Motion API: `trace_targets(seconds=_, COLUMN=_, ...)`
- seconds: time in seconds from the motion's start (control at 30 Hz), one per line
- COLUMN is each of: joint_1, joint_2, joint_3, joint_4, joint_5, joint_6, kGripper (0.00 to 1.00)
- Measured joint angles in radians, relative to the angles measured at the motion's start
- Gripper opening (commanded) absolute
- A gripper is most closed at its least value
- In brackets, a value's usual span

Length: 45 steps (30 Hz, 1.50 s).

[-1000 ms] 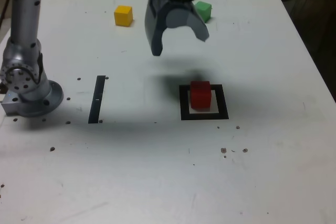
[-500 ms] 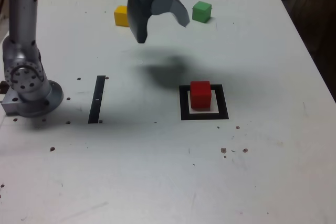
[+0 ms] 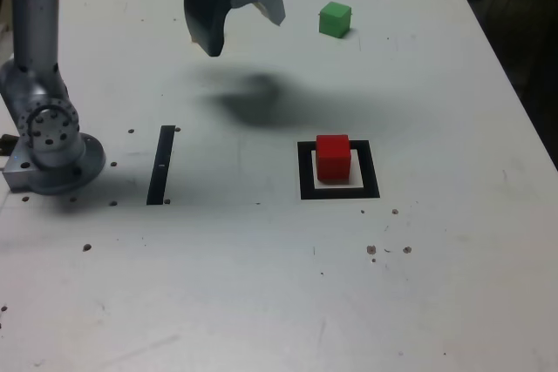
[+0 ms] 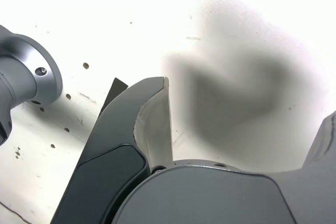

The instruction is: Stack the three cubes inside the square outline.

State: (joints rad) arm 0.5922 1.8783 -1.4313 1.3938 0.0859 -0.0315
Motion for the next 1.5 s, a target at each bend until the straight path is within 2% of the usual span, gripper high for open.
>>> trace_targets(seconds=0.5, joint_1=0.225, joint_2=0.037, joint_3=0.000, joint_4=-0.001, joint_5=0.001, joint_6=-0.007, kGripper=0.99)
trace_targets(seconds=0.97, joint_1=0.337, joint_2=0.130, joint_3=-0.098, joint_4=-0.005, joint_5=-0.032, joint_6=-0.026, kGripper=0.99)
trace_targets(seconds=1.5, joint_1=0.425, joint_2=0.206, joint_3=-0.188, joint_4=0.010, joint_5=-0.038, joint_6=-0.027, kGripper=1.00)
